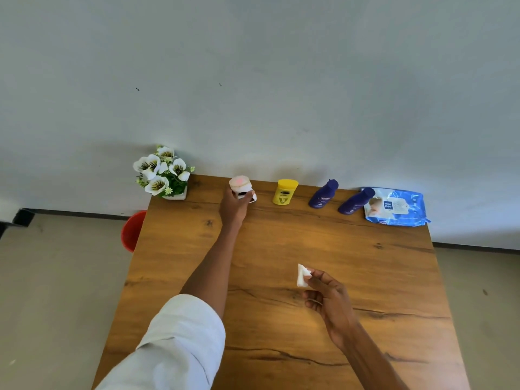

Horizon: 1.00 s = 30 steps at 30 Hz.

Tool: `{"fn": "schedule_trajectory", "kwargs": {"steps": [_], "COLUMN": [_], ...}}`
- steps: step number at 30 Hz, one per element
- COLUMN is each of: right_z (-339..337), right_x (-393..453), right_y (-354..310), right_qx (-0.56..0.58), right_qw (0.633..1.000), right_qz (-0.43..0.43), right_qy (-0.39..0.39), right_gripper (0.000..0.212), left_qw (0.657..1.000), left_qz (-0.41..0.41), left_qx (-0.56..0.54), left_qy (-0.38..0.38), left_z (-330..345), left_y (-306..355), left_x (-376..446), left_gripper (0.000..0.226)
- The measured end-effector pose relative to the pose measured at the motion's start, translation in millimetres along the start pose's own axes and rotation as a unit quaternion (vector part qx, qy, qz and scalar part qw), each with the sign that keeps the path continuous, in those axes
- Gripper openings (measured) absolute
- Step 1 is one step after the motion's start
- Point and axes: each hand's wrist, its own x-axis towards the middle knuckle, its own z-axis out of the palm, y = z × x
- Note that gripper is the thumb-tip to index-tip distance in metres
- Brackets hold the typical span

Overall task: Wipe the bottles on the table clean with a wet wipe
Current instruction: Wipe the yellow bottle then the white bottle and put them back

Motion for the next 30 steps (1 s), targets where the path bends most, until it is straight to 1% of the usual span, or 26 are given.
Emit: {"fn": "schedule_trajectory", "kwargs": {"steps": [3, 5, 7, 9, 12, 14, 15, 16, 19, 20, 21, 25, 30], "right_z": [8.7, 15.9, 25.9, 36.9, 55.7, 68.1, 74.0, 80.5, 97.4, 103.0, 104.9, 125.2, 142.9], "right_x": [-6.1, -10.8, -18.2, -27.5, -40.7, -50.0, -53.0, -57.8, -70.6, -75.9, -75.4, -96.0, -114.3], "right_y": [1.9, 3.7, 3.9, 1.7, -2.2, -2.8, -3.7, -3.1, -0.8, 1.4, 1.3, 10.3, 21.1], "right_qx": [0.004, 0.009, 0.014, 0.02, 0.019, 0.014, 0.013, 0.01, -0.005, -0.012, -0.02, -0.044, -0.034], "right_qw": [1.0, 1.0, 1.0, 0.999, 0.999, 0.999, 0.999, 0.999, 0.998, 0.997, 0.996, 0.992, 0.986], "right_qz": [0.005, 0.007, 0.007, 0.0, -0.009, -0.019, -0.024, -0.029, -0.047, -0.054, -0.063, -0.094, -0.139], "right_qy": [-0.006, -0.012, -0.019, -0.028, -0.033, -0.032, -0.034, -0.039, -0.051, -0.056, -0.058, -0.068, -0.083], "right_gripper": [0.017, 0.016, 0.014, 0.009, 0.009, 0.011, 0.012, 0.012, 0.013, 0.013, 0.013, 0.014, 0.013], "left_qw": [0.994, 0.982, 0.97, 0.952, 0.916, 0.903, 0.899, 0.897, 0.889, 0.883, 0.876, 0.857, 0.851], "left_qz": [-0.007, -0.022, -0.052, -0.095, -0.134, -0.134, -0.133, -0.13, -0.129, -0.13, -0.135, -0.135, -0.133], "left_qx": [-0.099, -0.181, -0.231, -0.283, -0.359, -0.384, -0.39, -0.393, -0.406, -0.414, -0.425, -0.456, -0.459], "left_qy": [-0.032, -0.046, -0.049, -0.064, -0.121, -0.142, -0.149, -0.151, -0.168, -0.177, -0.186, -0.2, -0.219], "left_z": [-19.0, -35.0, -54.0, -74.8, -108.6, -131.3, -140.3, -151.3, -177.4, -187.0, -189.6, -216.1, -238.5], "left_y": [3.1, 4.0, -0.7, -7.5, -15.5, -17.9, -18.8, -20.3, -21.4, -20.8, -19.3, -13.9, -1.3], "left_x": [-25.0, -44.8, -67.1, -90.4, -127.8, -151.7, -159.4, -167.0, -185.3, -191.6, -193.6, -210.2, -232.3], "left_gripper": [0.055, 0.047, 0.043, 0.04, 0.033, 0.032, 0.035, 0.042, 0.075, 0.079, 0.078, 0.061, 0.056]}}
